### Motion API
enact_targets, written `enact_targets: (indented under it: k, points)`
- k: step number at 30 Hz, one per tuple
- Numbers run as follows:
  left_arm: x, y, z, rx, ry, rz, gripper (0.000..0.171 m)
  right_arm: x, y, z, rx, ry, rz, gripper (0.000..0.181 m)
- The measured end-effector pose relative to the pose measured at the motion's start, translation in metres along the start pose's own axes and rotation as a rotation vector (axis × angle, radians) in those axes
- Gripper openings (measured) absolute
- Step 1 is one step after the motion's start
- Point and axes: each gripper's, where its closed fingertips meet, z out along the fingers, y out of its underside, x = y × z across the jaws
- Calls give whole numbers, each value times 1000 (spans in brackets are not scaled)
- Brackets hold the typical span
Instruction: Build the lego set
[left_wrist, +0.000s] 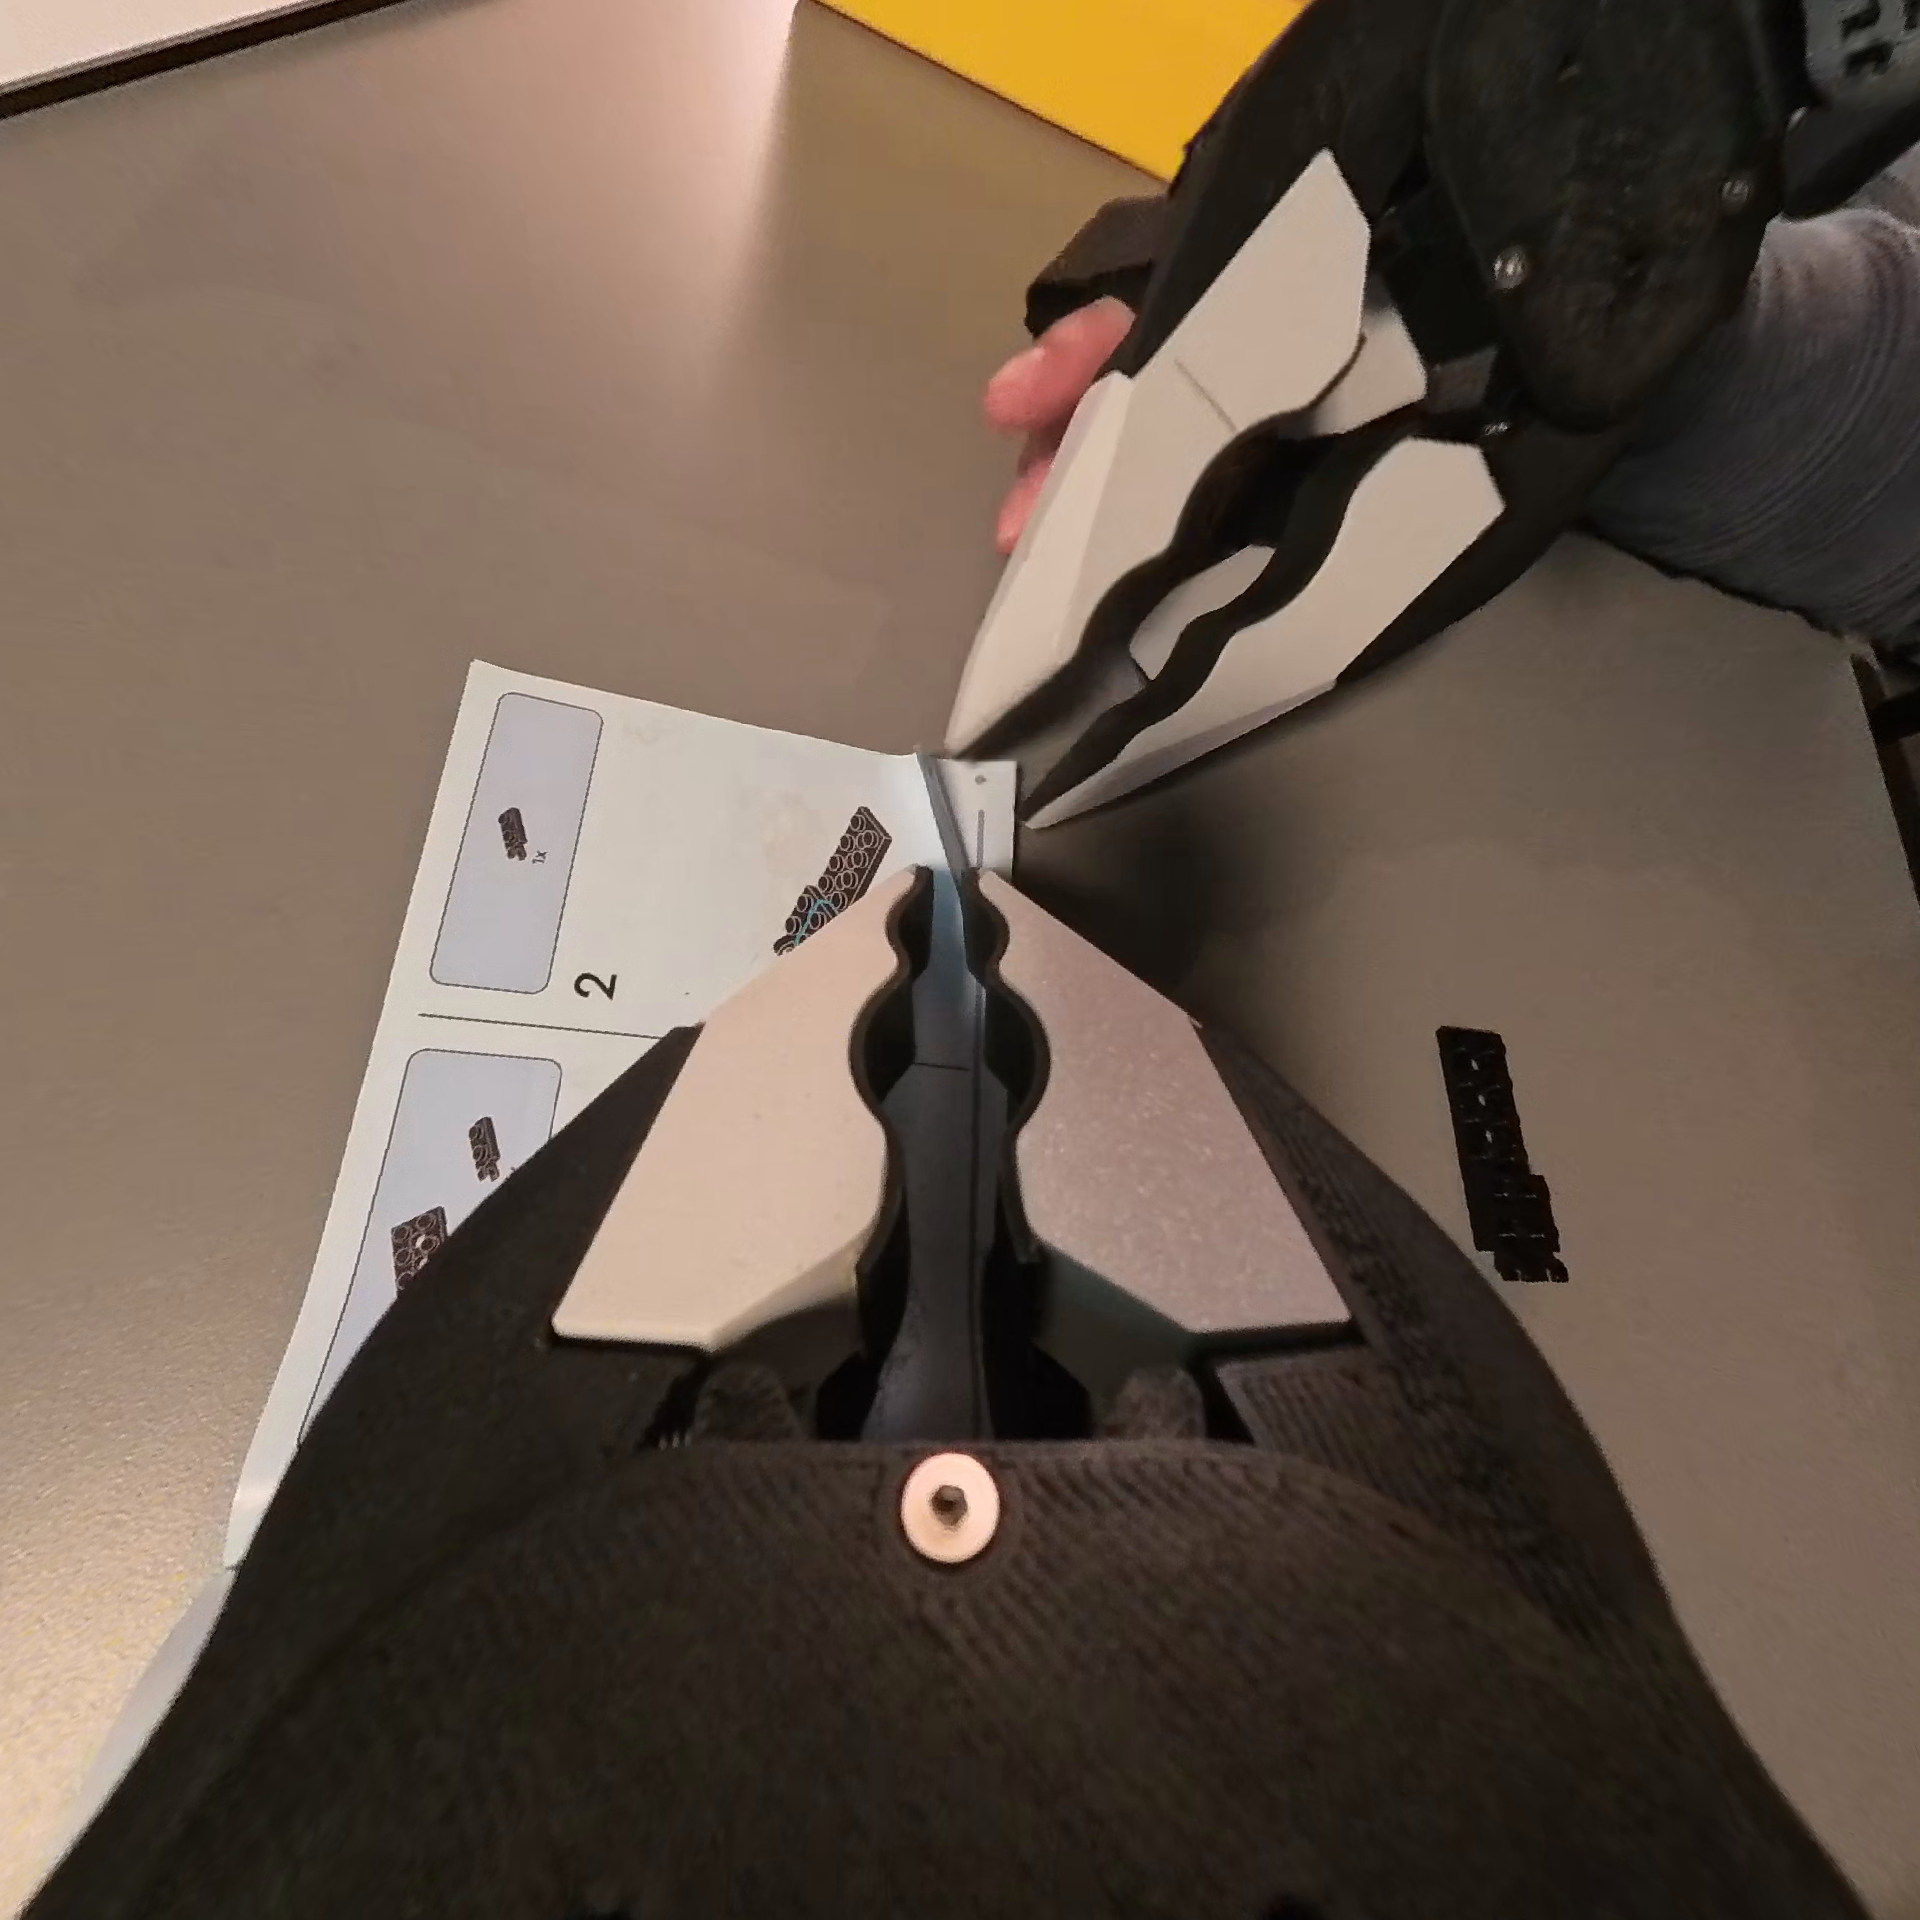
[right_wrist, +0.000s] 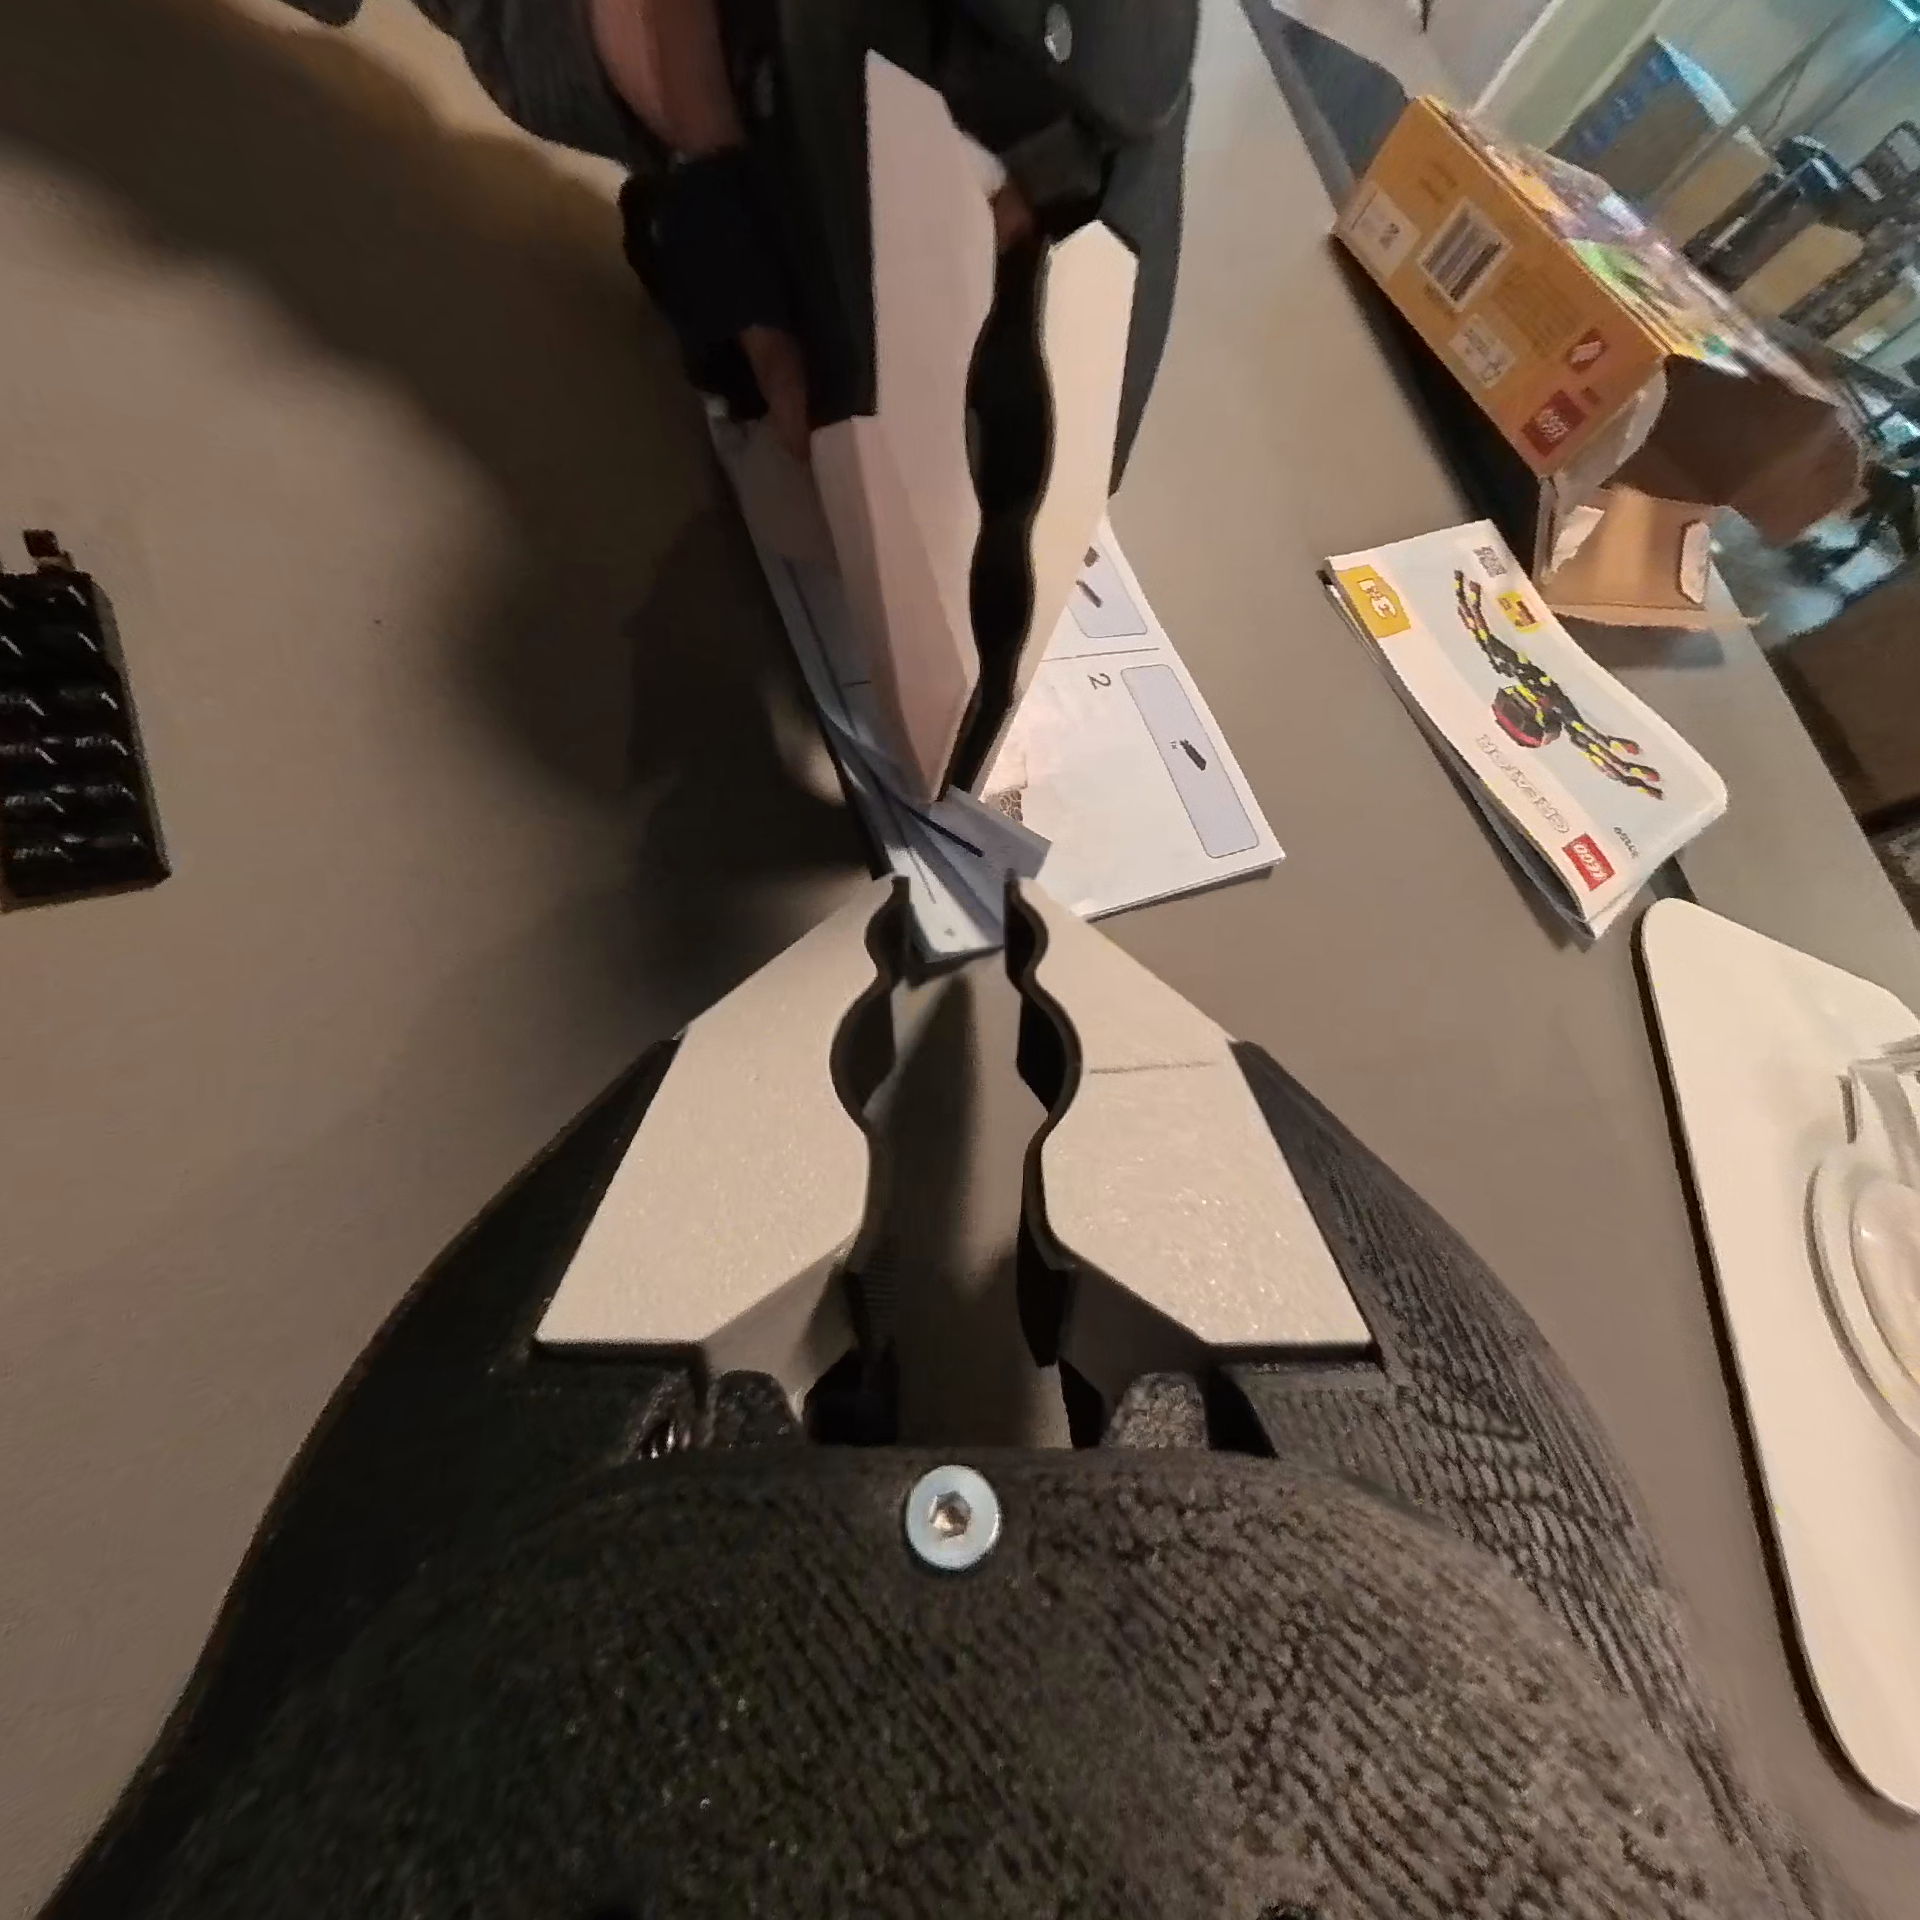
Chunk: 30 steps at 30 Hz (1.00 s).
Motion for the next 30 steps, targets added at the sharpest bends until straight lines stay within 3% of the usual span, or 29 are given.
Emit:
enact_targets:
  k: [4,12,30]
  points:
    - [0,0,0,0,-3,1,4,6,-3,-2,27,-5,65,29]
    - [-1,0,1,-3,-7,6,3,5,-4,0,24,-82,170,32]
    - [0,-1,0,9,20,-31,6,-4,-5,11,-11,-100,83,32]
